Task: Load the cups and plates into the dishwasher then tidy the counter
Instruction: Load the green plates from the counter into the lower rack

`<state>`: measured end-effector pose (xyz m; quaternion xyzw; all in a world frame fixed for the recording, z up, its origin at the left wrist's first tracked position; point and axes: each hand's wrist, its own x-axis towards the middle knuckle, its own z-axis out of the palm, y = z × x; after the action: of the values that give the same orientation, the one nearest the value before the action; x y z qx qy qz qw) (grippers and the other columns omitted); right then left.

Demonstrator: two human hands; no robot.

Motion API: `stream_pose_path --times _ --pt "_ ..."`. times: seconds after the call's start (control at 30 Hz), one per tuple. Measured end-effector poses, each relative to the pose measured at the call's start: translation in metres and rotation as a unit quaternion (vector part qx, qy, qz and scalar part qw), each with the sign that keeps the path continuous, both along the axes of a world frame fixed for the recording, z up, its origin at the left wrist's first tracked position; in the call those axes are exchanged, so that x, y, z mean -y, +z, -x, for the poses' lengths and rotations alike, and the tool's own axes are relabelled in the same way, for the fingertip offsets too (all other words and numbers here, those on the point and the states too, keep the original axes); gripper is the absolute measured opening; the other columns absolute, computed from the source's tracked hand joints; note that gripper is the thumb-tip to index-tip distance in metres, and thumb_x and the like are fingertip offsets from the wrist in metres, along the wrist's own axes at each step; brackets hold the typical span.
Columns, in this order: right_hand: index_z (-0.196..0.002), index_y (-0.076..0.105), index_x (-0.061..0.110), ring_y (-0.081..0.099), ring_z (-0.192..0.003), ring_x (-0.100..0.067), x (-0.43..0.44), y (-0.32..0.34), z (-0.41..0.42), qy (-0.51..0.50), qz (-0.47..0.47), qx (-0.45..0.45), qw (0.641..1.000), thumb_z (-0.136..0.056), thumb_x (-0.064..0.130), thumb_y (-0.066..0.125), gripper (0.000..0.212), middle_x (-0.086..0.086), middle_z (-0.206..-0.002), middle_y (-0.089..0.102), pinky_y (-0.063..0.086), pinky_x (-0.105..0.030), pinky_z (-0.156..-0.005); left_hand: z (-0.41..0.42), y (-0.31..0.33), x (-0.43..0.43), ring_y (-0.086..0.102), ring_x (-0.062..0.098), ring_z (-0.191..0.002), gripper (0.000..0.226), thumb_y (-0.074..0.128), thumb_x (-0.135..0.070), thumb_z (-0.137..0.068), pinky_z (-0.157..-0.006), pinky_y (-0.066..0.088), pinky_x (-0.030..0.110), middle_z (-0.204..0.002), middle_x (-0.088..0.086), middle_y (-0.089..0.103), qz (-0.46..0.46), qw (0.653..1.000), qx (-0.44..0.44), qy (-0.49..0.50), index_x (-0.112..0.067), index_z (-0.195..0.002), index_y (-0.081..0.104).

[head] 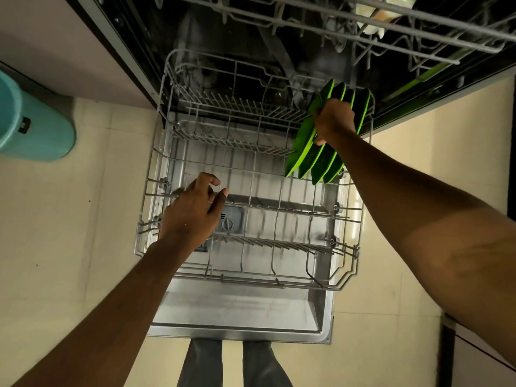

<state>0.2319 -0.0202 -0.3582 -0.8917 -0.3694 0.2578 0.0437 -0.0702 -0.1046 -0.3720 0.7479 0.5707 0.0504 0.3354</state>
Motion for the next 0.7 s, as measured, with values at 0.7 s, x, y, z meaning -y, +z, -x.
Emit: stream_pose_path --times 0.7 --pt "-0.101 0.071 0.010 0.066 -0.097 -0.024 0.099 0.043 0.085 -0.008 -0.094 -0.063 0.994 -0.093 0.018 0.056 0.019 -0.007 -0.103 0.073 0.043 -0.021 -0.072 0.013 0.069 0.003 0.064 0.018 -0.094 0.031 0.049 -0.038 -0.095 -0.091 0.046 0.039 -0.114 0.001 0.064 -0.061 0.997 0.006 -0.056 -0.020 -0.120 0.051"
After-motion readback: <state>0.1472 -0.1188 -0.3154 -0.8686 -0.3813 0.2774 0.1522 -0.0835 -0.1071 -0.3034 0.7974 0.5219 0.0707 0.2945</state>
